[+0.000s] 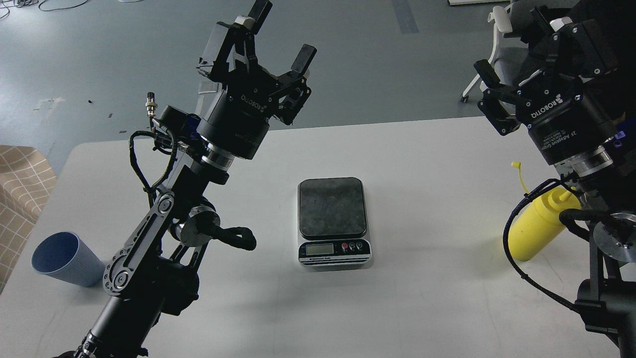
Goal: Pour seasoning into cup on scale with both arms
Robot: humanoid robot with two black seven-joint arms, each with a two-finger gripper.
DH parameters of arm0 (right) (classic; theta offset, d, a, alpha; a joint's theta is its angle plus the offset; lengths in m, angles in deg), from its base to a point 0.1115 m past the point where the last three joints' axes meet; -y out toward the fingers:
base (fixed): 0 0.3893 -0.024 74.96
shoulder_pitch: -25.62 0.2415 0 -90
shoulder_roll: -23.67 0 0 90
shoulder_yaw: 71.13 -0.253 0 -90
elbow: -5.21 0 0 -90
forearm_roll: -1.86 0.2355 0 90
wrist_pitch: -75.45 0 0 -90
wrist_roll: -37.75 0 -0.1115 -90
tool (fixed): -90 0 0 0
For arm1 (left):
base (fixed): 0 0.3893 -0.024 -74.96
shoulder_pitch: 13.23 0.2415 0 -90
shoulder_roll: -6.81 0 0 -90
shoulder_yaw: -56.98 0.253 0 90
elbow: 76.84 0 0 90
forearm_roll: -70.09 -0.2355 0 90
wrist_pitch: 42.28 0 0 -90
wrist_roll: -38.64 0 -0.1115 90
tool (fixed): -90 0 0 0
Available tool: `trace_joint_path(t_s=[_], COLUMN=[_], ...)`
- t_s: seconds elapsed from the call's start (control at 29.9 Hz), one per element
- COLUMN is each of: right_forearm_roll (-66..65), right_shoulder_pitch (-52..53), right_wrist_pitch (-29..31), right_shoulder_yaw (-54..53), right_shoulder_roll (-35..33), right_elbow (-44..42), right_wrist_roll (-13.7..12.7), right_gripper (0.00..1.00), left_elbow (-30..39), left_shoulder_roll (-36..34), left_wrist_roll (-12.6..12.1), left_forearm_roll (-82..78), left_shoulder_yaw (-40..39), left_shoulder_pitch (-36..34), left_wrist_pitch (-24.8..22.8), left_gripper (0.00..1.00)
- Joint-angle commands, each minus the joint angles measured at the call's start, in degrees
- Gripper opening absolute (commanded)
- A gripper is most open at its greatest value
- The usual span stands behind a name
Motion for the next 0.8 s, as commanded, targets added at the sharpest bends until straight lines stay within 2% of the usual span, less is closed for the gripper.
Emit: trace_joint_path(t_s=[0.0,0.2,0.33,0.43,0.77], right_forearm_roll=[0.00,-0.09,-0.17,-0.18,-0.44], right_shoulder_pitch=[-0.09,-0.09,-0.26,-0.61,-0.26], right_wrist_pitch=[0.00,0.00,0.00,0.00,0.00], right_shoulder_yaw=[0.00,0.00,-0.08,0.00,0.18], right_shoulder_roll=[0.00,0.00,-0.09,-0.09,0.00], right_elbow=[0.09,0.09,0.09,0.00,-0.18], right_wrist_roll=[0.00,0.00,0.00,0.00,-0.09], right_gripper=[1.00,1.00,1.00,1.00,1.00], left_elbow=[0.01,-0.26,-0.26,-0.26,-0.35], left_shoulder_roll=[0.01,0.01,0.01,0.01,-0.34], left_wrist_roll=[-0.01,-0.01,3.50,4.65,4.21], left_forearm_roll=[-0.09,-0.44,0.00,0.08,0.00], left_shoulder_yaw=[-0.02,0.16,-0.01,0.07,0.16], left_shoulder_pitch=[0.06,0.68,0.94,0.85,0.85], left_wrist_pitch=[0.06,0.68,0.58,0.32,0.32], left_gripper=[0.99,0.99,0.99,0.99,0.98])
